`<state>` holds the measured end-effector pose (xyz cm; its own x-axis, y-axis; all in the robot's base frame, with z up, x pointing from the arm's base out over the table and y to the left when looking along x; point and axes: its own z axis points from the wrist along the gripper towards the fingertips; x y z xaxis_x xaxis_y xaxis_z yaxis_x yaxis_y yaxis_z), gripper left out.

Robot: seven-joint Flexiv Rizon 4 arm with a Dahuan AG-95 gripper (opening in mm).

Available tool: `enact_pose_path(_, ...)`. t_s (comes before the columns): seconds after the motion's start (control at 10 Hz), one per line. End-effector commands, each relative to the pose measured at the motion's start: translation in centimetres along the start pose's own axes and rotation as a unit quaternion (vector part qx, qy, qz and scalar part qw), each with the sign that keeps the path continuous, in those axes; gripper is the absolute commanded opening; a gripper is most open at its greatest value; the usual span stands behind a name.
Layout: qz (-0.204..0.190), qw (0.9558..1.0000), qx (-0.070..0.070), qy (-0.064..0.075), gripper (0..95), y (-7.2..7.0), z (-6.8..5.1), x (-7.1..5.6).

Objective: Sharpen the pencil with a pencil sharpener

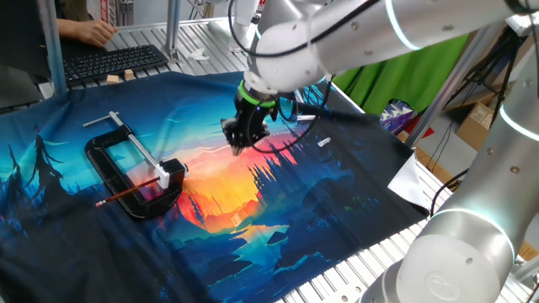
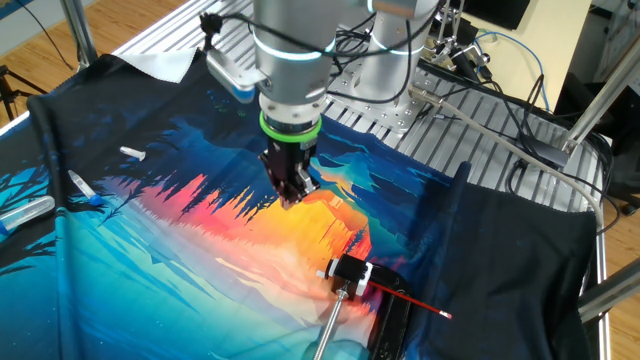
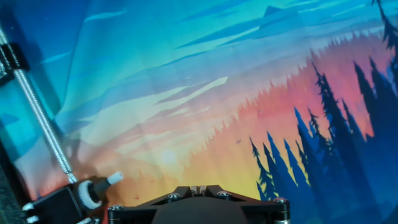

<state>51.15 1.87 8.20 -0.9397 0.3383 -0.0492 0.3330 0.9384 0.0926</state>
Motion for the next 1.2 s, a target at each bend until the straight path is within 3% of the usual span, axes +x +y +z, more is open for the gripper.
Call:
enact_pose_path(0.1, 0.000, 1.0000, 0.001, -0.002, 0.0, -0.1, 1.2, 0.0)
enact_pose_path(0.3, -0.001, 1.0000, 0.001, -0.006, 0.0, -0.2, 2.1, 0.0)
enact_pose_path(1.0, -0.007, 0.9998, -0.002, -0.021, 0.0, -1.4, 7.0, 0.3)
enact_pose_path(1.2, -0.003, 0.9998, -0.001, -0.022, 0.0, -1.3, 7.2, 0.1)
